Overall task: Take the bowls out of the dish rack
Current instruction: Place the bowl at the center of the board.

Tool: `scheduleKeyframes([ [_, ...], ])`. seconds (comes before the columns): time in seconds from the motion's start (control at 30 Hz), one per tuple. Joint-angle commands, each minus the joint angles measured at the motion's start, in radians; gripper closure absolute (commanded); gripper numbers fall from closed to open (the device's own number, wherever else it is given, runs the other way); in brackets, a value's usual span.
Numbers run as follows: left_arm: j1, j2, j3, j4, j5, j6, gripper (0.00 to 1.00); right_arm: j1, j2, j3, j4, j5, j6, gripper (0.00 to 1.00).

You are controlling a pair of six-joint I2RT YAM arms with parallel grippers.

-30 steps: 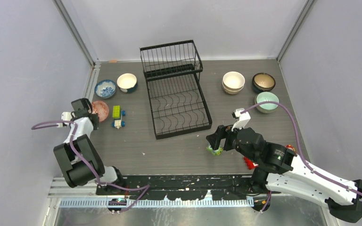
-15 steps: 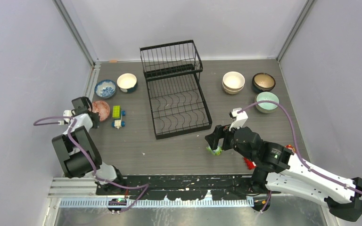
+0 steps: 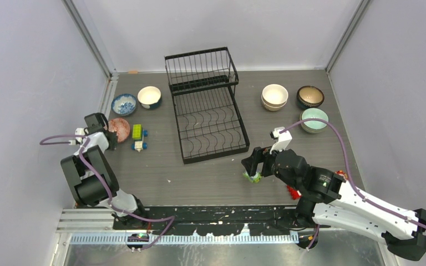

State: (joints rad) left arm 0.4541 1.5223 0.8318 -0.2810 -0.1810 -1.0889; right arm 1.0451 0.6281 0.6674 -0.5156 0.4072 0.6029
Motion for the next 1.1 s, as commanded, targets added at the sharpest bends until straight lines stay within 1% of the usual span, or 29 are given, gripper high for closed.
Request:
scheduleKeyframes([
  [0.0,0.010,0.009,0.050,0.032,-0.002,0.015,0.98,0.002,-0.017,-0.004,0.036,0.036,0.000,0.15],
  [0.4,0.009,0.015,0.051,0.027,0.005,0.032,0.87,0.003,-0.032,-0.006,0.020,0.045,0.005,0.15],
  [0.5,0.010,0.018,0.054,0.017,0.003,0.040,0.80,0.002,-0.035,-0.007,0.016,0.052,0.008,0.15],
  [0.7,0.009,0.018,0.059,-0.004,-0.005,0.059,0.74,0.002,-0.042,-0.009,0.011,0.057,0.017,0.15],
  [0.77,0.010,0.009,0.063,-0.020,-0.004,0.058,0.70,0.002,-0.042,-0.007,0.009,0.058,0.018,0.15],
  [0.97,0.009,-0.027,0.111,-0.122,0.003,0.077,0.50,0.001,-0.041,-0.008,0.014,0.045,0.024,0.15],
  [1.07,0.010,-0.057,0.098,-0.142,0.021,0.069,0.44,0.001,-0.037,-0.013,0.022,0.038,0.024,0.15],
])
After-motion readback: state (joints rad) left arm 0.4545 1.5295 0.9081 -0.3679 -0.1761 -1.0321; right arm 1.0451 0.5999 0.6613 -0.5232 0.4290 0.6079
